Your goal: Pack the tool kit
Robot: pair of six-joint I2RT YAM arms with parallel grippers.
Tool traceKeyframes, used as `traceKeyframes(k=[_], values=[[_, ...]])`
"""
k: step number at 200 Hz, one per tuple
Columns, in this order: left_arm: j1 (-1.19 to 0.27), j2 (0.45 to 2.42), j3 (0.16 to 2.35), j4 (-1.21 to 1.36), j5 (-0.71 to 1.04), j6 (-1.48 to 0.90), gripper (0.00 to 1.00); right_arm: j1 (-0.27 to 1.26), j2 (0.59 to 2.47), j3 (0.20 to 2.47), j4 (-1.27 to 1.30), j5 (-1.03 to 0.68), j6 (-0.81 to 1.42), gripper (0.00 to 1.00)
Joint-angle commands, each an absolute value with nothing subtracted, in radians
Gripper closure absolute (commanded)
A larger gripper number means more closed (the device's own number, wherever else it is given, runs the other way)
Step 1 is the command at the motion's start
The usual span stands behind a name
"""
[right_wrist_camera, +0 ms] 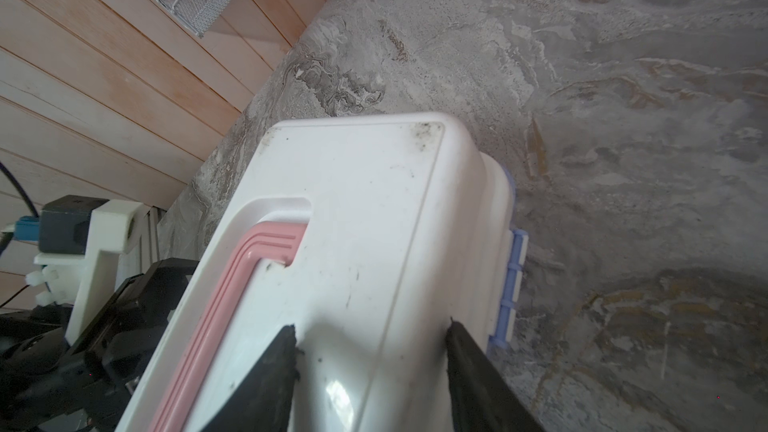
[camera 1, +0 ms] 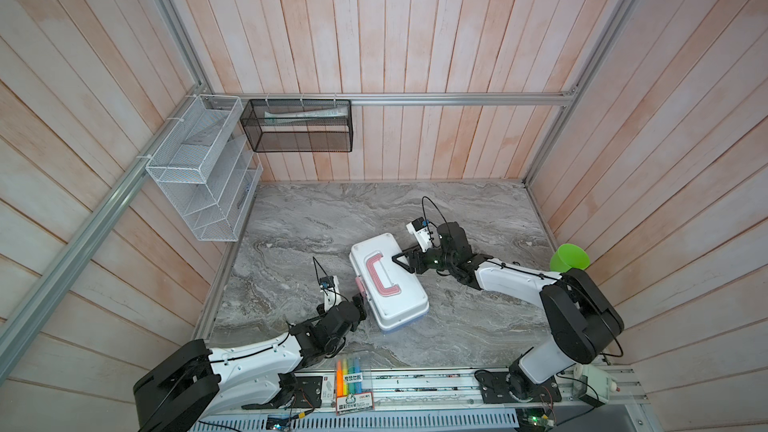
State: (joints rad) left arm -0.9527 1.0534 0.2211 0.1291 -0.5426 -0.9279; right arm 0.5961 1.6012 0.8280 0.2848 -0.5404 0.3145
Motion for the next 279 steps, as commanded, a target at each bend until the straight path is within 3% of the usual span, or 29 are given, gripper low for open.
traceKeyframes(k=[1, 26, 72, 125, 145, 195, 279], values=[[-0.936, 0.998, 0.202, 0.340, -0.391, -1.032, 0.16, 0.624, 1.639, 0.772, 0.135, -0.535, 0.304, 0.46], [-0.875, 0.974, 0.119, 0.489, -0.287, -1.111, 0.24, 0.629, 1.641, 0.776, 0.138, -0.540, 0.307, 0.46], [-0.873, 0.970, 0.098, 0.607, -0.253, -1.047, 0.34, 0.634, 1.640, 0.787, 0.118, -0.537, 0.299, 0.46], [-0.873, 1.004, 0.064, 0.733, -0.221, -1.052, 0.38, 0.637, 1.640, 0.783, 0.129, -0.535, 0.302, 0.46], [-0.870, 0.994, 0.046, 0.785, -0.227, -1.070, 0.46, 0.638, 1.641, 0.781, 0.132, -0.536, 0.305, 0.46], [-0.869, 0.905, 0.067, 0.672, -0.236, -1.061, 0.62, 0.640, 1.644, 0.782, 0.133, -0.537, 0.305, 0.46], [-0.869, 0.957, 0.073, 0.711, -0.216, -1.036, 0.66, 0.640, 1.645, 0.778, 0.134, -0.533, 0.307, 0.46]])
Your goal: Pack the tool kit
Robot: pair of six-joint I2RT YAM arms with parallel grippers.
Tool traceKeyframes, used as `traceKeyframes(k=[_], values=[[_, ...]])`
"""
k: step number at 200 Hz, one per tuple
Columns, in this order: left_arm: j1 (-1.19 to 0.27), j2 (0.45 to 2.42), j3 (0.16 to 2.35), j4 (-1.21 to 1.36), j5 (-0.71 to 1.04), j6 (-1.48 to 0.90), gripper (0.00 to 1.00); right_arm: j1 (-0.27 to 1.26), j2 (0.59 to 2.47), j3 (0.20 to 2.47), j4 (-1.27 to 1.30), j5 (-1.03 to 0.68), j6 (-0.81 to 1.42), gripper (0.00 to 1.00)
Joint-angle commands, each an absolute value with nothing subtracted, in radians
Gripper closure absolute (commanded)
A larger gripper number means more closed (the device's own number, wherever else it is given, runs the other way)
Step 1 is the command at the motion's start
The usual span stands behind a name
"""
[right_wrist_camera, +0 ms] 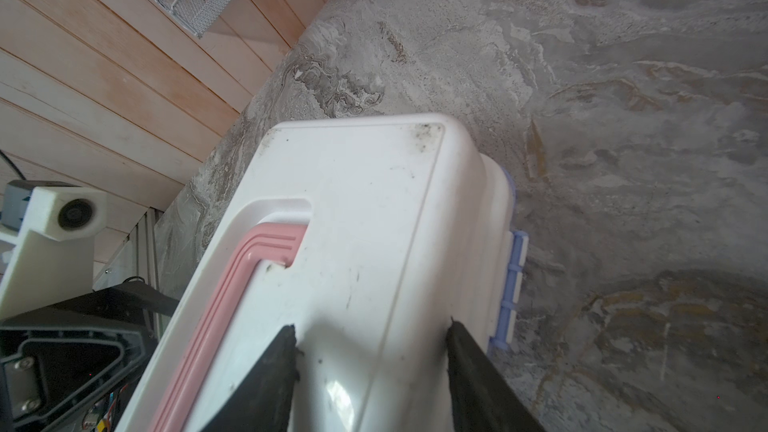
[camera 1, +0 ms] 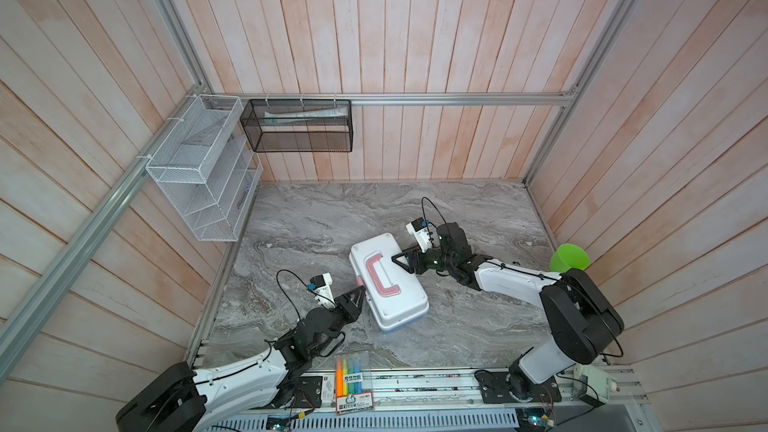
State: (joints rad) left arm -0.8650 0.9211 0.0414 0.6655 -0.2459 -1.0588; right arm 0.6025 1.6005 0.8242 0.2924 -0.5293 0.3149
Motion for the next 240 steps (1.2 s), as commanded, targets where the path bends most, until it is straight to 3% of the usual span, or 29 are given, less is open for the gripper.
traceKeyframes(k=[1, 43, 240], values=[[-0.870, 0.958, 0.073, 0.710, -0.214, -1.036, 0.66, 0.640, 1.645, 0.779, 0.133, -0.533, 0.307, 0.46], [-0.869, 0.979, 0.084, 0.718, -0.206, -1.031, 0.70, 0.641, 1.641, 0.775, 0.132, -0.529, 0.308, 0.46], [-0.869, 0.915, 0.121, 0.455, -0.208, -1.039, 0.73, 0.642, 1.649, 0.782, 0.128, -0.533, 0.308, 0.46]])
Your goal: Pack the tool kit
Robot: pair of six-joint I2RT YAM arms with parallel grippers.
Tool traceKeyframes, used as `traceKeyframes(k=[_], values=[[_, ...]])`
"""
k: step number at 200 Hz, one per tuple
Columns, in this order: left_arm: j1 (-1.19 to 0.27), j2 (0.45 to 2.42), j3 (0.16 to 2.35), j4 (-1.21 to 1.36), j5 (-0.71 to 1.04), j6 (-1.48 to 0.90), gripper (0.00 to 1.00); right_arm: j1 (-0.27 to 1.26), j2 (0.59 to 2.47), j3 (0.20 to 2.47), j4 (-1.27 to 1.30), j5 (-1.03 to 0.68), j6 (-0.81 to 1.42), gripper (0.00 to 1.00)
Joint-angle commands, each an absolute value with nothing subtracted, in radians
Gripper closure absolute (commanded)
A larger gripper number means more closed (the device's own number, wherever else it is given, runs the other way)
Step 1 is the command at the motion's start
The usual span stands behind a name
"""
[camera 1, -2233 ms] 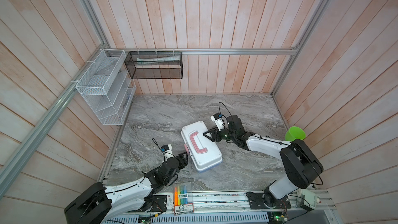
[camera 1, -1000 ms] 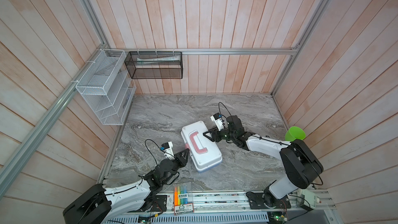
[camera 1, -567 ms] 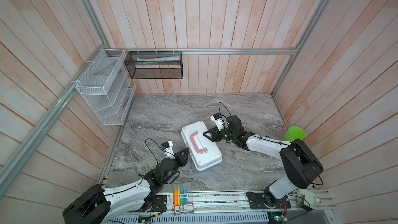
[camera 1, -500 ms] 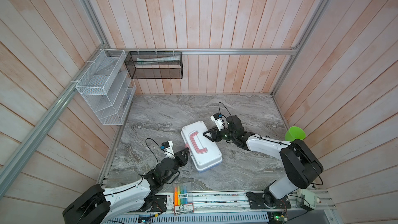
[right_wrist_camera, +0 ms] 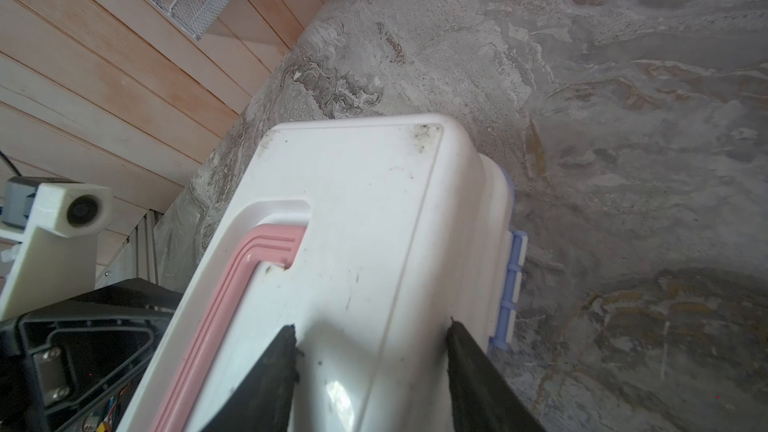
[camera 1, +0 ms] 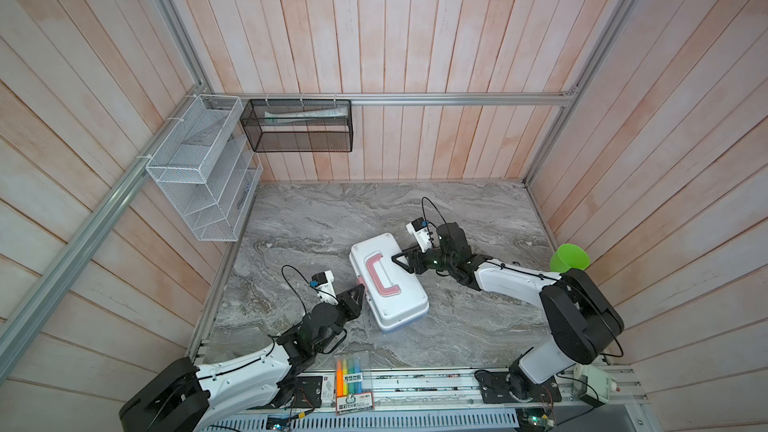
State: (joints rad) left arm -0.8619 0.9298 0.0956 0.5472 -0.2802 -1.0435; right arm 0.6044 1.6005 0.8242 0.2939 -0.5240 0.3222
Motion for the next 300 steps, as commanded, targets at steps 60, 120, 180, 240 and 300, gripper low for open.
traceKeyframes(k=[60, 120, 180, 240, 300], values=[[-0.869, 0.908, 0.130, 0.405, -0.207, -1.032, 0.73, 0.641, 1.654, 0.787, 0.127, -0.535, 0.308, 0.46], [-0.869, 0.858, 0.184, 0.229, -0.235, -1.020, 0.73, 0.646, 1.655, 0.781, 0.133, -0.535, 0.312, 0.46], [-0.869, 0.885, 0.181, 0.311, -0.229, -0.993, 0.73, 0.646, 1.649, 0.781, 0.129, -0.530, 0.311, 0.46], [-0.869, 0.896, 0.210, 0.224, -0.251, -1.004, 0.75, 0.646, 1.655, 0.784, 0.126, -0.529, 0.312, 0.46], [-0.869, 0.914, 0.258, 0.023, -0.282, -1.038, 0.82, 0.646, 1.657, 0.786, 0.126, -0.531, 0.311, 0.46]])
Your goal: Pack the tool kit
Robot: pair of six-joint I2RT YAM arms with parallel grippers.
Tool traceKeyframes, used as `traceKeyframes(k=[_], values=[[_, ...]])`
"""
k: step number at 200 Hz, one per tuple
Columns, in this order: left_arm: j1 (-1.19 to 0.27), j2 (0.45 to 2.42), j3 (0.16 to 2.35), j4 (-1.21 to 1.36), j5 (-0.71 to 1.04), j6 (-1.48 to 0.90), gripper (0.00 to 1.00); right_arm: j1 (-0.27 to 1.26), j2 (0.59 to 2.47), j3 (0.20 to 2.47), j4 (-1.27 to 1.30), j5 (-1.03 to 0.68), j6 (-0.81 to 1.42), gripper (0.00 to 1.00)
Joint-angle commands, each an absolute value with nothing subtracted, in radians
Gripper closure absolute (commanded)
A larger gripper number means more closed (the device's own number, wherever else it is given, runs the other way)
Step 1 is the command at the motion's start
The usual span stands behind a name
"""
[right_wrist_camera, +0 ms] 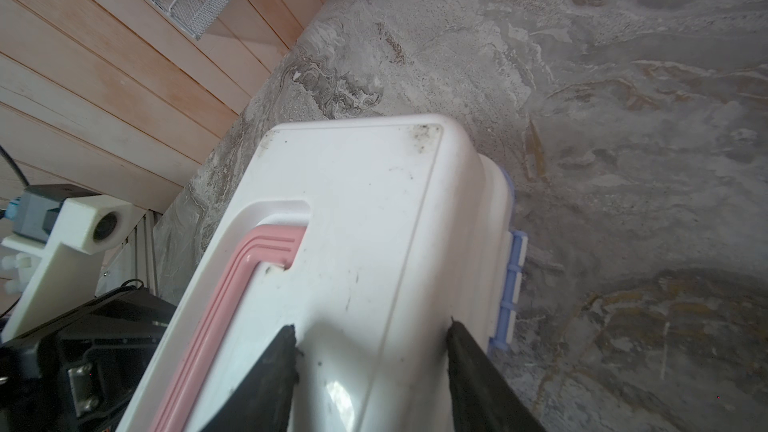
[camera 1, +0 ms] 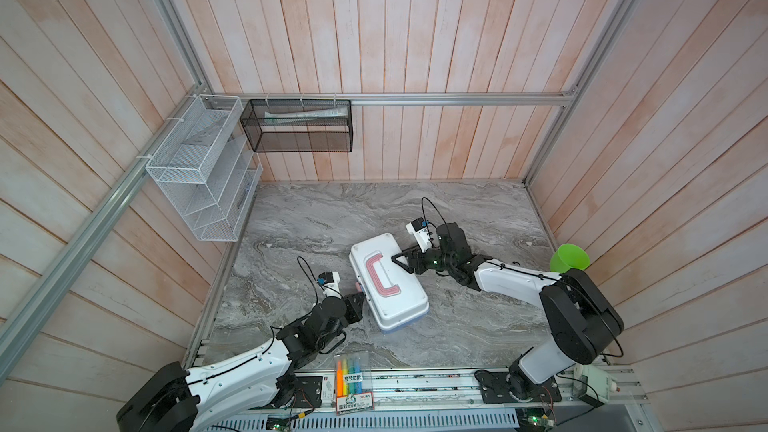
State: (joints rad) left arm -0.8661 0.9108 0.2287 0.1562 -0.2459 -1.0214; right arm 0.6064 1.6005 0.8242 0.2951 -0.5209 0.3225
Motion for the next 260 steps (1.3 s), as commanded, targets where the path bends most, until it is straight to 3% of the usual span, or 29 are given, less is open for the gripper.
traceKeyframes(k=[1, 69, 118, 129, 143, 162, 184, 210, 260], values=[[-0.868, 0.914, 0.258, 0.019, -0.283, -1.039, 0.82, 0.646, 1.657, 0.786, 0.126, -0.531, 0.311, 0.46], [-0.867, 0.873, 0.226, -0.144, -0.310, -1.086, 0.82, 0.646, 1.663, 0.792, 0.121, -0.528, 0.306, 0.46], [-0.868, 0.977, 0.249, -0.189, -0.370, -1.041, 0.79, 0.646, 1.666, 0.799, 0.115, -0.531, 0.304, 0.46], [-0.872, 1.004, 0.274, -0.223, -0.386, -1.032, 0.73, 0.646, 1.666, 0.802, 0.115, -0.532, 0.304, 0.46], [-0.892, 1.020, 0.309, -0.298, -0.419, -1.044, 0.51, 0.646, 1.666, 0.807, 0.109, -0.530, 0.302, 0.46], [-0.963, 0.979, 0.341, -0.396, -0.493, -1.075, 0.38, 0.646, 1.659, 0.809, 0.101, -0.526, 0.299, 0.46], [-1.000, 0.907, 0.323, -0.362, -0.462, -1.020, 0.18, 0.647, 1.655, 0.807, 0.100, -0.523, 0.297, 0.46], [-1.008, 0.896, 0.294, -0.325, -0.447, -0.982, 0.11, 0.646, 1.663, 0.810, 0.100, -0.524, 0.296, 0.46], [-1.035, 0.998, 0.323, -0.274, -0.480, -0.933, 0.08, 0.646, 1.672, 0.812, 0.104, -0.523, 0.297, 0.46]])
